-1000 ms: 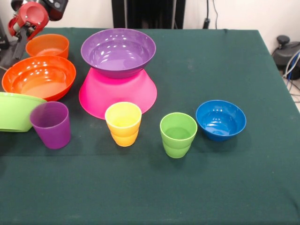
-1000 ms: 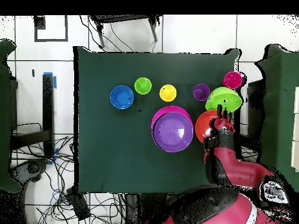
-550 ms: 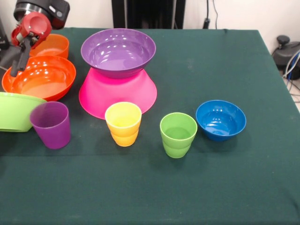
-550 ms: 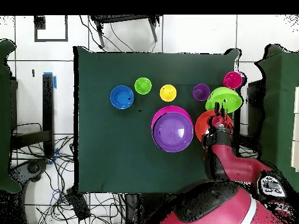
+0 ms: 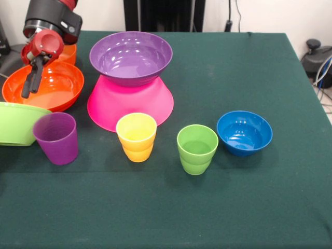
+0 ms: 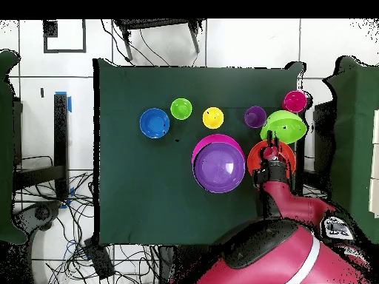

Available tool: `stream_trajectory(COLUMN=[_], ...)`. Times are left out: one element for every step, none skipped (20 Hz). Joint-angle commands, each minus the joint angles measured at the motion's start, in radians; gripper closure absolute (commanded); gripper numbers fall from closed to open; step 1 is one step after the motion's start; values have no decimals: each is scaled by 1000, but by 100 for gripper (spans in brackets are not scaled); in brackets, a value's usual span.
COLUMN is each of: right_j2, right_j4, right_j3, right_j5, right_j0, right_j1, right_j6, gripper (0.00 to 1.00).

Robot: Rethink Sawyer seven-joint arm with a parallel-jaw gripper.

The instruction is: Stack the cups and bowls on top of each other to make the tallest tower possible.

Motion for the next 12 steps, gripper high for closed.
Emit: stream_trajectory(right_j2=[127,127,125,122,123,123,123,123,123,123,124,125], right_j4=[-46,-43,-35,-27,-28,-29,-30,-35,-36,-37,-42,-47], right_j3=[-82,-83,-83,-83,-86,-93,-94,-100,-102,-107,-111,-116], right_j5=[59,58,53,49,49,48,49,53,53,54,56,59], right_j0=[10,10,11,12,11,11,11,10,10,9,9,8], right_j1=[51,54,57,60,62,66,65,65,65,67,66,68], right_j6=[77,78,73,68,69,69,70,74,74,75,78,82], gripper=[0,0,0,0,0,0,0,0,0,0,0,0])
